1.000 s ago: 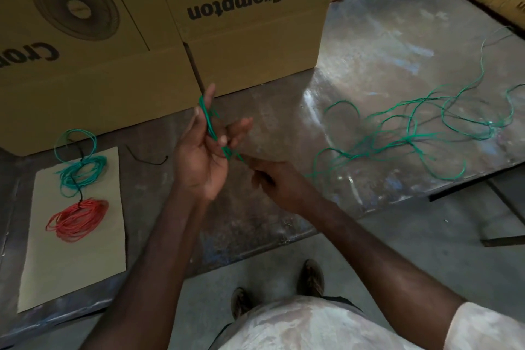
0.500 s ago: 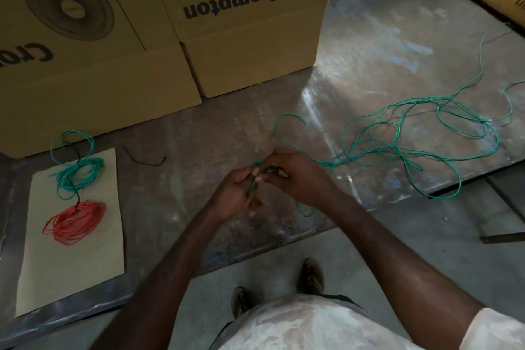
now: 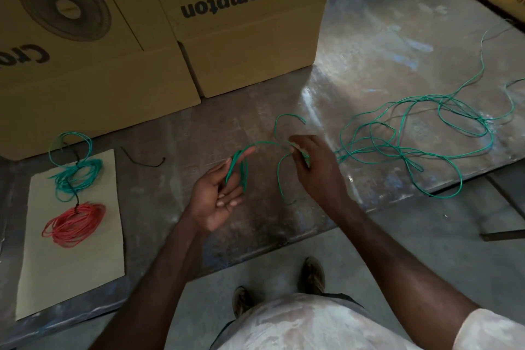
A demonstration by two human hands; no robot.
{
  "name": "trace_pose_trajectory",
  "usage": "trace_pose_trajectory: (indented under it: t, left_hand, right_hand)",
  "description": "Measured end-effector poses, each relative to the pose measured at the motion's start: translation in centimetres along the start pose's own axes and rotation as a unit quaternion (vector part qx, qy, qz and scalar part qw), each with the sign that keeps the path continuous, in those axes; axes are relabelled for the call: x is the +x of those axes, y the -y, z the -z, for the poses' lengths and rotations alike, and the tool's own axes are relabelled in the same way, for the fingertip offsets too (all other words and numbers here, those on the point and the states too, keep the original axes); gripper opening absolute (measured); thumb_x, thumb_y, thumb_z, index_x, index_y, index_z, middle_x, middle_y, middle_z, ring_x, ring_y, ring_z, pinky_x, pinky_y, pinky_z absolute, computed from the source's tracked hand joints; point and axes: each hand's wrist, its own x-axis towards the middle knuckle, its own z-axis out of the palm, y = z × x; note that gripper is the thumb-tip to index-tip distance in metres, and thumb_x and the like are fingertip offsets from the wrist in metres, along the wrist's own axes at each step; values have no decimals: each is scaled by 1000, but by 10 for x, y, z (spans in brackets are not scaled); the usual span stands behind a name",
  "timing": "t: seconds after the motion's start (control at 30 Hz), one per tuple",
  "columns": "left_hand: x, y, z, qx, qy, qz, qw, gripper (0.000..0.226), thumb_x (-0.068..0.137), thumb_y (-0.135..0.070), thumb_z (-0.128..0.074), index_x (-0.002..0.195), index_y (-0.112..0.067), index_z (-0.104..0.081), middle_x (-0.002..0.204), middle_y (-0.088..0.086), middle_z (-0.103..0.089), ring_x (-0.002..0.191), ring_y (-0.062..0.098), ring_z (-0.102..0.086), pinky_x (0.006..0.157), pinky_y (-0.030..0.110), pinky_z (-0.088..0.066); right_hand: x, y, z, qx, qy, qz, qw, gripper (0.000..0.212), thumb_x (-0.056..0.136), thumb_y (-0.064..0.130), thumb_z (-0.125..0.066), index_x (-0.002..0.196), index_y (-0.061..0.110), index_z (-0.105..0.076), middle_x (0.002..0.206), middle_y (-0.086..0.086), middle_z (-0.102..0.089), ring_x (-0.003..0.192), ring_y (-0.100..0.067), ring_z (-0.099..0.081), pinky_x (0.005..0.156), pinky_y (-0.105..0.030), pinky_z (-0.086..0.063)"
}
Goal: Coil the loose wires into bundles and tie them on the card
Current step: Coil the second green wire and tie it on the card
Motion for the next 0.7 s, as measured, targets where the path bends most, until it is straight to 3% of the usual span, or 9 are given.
trace_pose_trajectory:
  t: [0.1,0.2,0.27,0.33,0.4,0.47,0.57,0.63,0.7]
  left_hand:
    - [6,0,7,-12,-13,-16,1000,49,111,-29,-36,149,-9,-59,49,-2,-10,37,9,-11,41,21,-32]
    - [10,0,10,-18,-12,-22,1000,49,111,-29,-35,149,-8,-59,49,-2,-12,37,9,-11,42,20,-33]
    - [14,1,10,-10,-17,-27,999,49,111,-28,-34,149,-7,-58,49,-2,-12,37,10,-10,42,21,-34]
    - [18,0,10,-2,-25,-33,999,50,111,-28,-36,151,-7,-56,49,-2,-12,37,10,-11,43,21,-34]
    - [22,-1,13,-3,-40,-41,998,50,111,-29,-37,152,-7,-55,49,-2,-12,34,7,-15,43,22,-35]
    - [25,0,21,-16,-60,-50,997,49,112,-29,-37,152,-7,-55,50,-2,-12,33,4,-22,44,22,-36]
    - [30,1,36,-43,-93,-57,993,48,113,-29,-37,151,-8,-55,52,-2,-10,33,5,-25,47,22,-38]
    - [32,3,44,-64,-111,-57,990,47,114,-29,-34,151,-9,-55,54,-2,-10,32,6,-26,47,21,-38]
    - [34,4,50,-78,-126,-56,987,47,115,-29,-32,150,-10,-56,54,-2,-10,31,6,-27,48,20,-39]
  right_hand:
    - [-10,-12,4,-79,-27,-114,990,29,94,34,-69,115,17,-58,114,-5,-59,105,-31,-62,90,-48,-53]
    - [-22,-18,2,-73,79,-274,956,53,86,58,-75,113,17,-54,116,-15,-67,107,-38,-66,88,-46,-56]
    - [-30,-15,0,-25,138,-311,940,33,87,45,-80,99,25,-57,118,-19,-73,110,-37,-70,91,-43,-57]
    - [-37,-19,-2,-12,157,-314,936,23,88,17,-79,86,25,-57,118,-20,-74,112,-35,-70,86,-29,-51]
    - [-41,-23,-3,-16,143,-316,938,25,85,3,-73,102,16,-62,119,-22,-72,111,-37,-69,81,-25,-44]
    - [-41,-31,-4,-8,133,-335,933,38,82,7,-70,115,13,-52,109,-22,-72,100,-42,-71,80,-37,-55]
    - [-40,-55,-9,-7,126,-342,931,29,82,16,-67,99,22,-45,89,-14,-73,77,-38,-72,70,-51,-60]
    - [-37,-47,-4,24,98,-345,933,20,82,22,-61,93,26,-46,77,-7,-75,63,-29,-70,62,-48,-59]
    - [-35,-33,3,70,61,-345,934,11,89,17,-60,94,18,-51,71,-7,-76,47,-13,-64,51,-32,-53]
